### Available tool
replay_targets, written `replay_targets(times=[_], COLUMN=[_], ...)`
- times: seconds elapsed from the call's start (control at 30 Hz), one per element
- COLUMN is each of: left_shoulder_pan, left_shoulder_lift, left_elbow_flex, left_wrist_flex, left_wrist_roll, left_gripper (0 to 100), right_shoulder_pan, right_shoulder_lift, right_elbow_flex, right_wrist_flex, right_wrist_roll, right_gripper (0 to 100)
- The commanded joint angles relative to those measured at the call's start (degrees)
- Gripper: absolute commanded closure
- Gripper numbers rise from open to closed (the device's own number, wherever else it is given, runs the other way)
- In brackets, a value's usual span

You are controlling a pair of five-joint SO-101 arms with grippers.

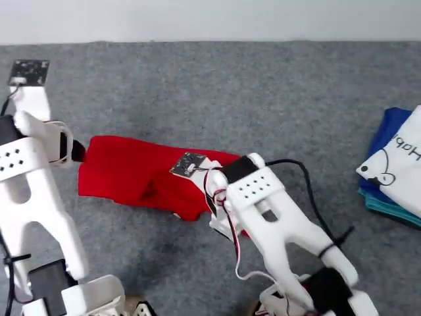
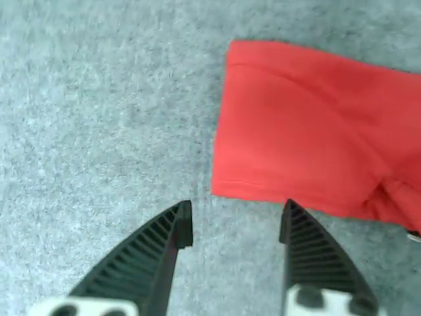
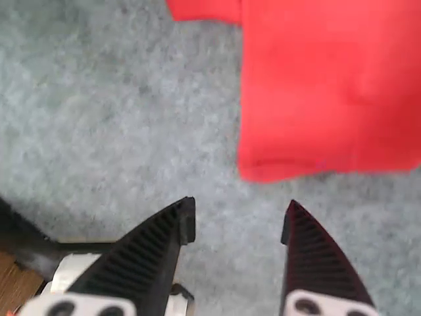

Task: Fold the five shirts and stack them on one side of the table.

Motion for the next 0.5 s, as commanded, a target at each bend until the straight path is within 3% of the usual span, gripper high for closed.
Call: replay_targets(times=[0.0, 0.47], left_shoulder_pan=[-1.8, -2.4], left_shoulder_lift=[-0.7, -0.7], left_elbow_flex=[0.8, 0.7], left_wrist_flex=[-3.2, -3.4], left_wrist_roll=[-0.6, -0.7], left_gripper=[79, 79], right_shoulder_pan=[-0.5, 4.5], right_shoulder_lift=[4.5, 21.9], right_elbow_flex=[-0.3, -0.3], right_wrist_flex=[-3.0, -13.5], right_wrist_roll=[0.6, 0.6], right_gripper=[77.2, 85.1])
